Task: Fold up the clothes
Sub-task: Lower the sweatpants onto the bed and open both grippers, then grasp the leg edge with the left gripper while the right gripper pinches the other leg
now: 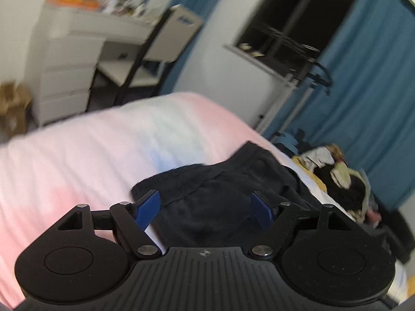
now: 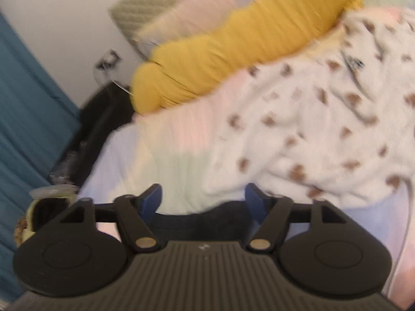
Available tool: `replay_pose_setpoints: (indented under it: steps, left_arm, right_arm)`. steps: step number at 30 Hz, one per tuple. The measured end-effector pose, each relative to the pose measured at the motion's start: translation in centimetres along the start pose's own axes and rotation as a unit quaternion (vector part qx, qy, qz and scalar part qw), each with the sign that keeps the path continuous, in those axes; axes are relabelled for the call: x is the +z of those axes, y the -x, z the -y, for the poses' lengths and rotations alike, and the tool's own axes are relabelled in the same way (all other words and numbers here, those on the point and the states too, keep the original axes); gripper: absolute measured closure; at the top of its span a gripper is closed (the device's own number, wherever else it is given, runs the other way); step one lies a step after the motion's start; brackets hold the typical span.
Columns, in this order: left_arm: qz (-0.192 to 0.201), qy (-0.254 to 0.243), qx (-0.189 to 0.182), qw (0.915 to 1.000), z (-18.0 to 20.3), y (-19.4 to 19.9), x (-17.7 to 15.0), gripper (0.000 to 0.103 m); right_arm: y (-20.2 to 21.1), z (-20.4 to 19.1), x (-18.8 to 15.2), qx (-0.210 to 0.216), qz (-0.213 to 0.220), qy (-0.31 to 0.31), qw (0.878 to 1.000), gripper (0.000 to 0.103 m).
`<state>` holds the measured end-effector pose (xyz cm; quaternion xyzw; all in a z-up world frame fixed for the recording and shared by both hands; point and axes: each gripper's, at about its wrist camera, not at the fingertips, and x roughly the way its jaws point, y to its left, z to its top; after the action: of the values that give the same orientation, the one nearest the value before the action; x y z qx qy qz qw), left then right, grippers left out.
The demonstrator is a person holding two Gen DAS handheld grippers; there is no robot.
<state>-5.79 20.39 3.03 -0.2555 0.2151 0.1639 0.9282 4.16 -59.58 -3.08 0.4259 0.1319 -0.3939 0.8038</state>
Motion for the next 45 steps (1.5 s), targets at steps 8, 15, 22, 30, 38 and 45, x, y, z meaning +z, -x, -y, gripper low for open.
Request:
replay_pose_setpoints:
  steps: [8,15,22,30,38,45]
  left_arm:
    - [-0.046,-0.139,-0.058,0.9876,13.7,-6.8,0.8,0.020]
    - [-0.075,-0.273,-0.122,0.9513,28.8,-17.1,-2.8,0.020]
    - [-0.156,-0.326,-0.125,0.9238,38.0,-28.6,-6.8,0.020]
    - [-0.243,-0.309,-0.158,0.9061,42.5,-34.8,-9.9,0.063]
    - [-0.112,-0.323,-0.218,0.9142,43.0,-23.7,-12.0,0.098]
    - [-0.142,-0.299,-0.265,0.9057,38.6,-16.0,-17.4,0.099]
  right_arm:
    - [-0.9,-6.6,-4.2,0.148,-0.098,0.125,0.976,0.026]
    - [-2.6,-8.7,-6.6,0.227,-0.186,0.118,0.949,0.024]
    - [-6.2,-8.7,-8.7,0.217,-0.214,0.114,0.946,0.023]
    - [-10.7,-9.5,-11.8,0.213,-0.242,0.125,0.938,0.023]
    - [-10.9,-9.3,-10.7,0.223,-0.232,0.115,0.940,0.023]
    - [-9.1,-9.1,-8.8,0.237,-0.214,0.105,0.942,0.023]
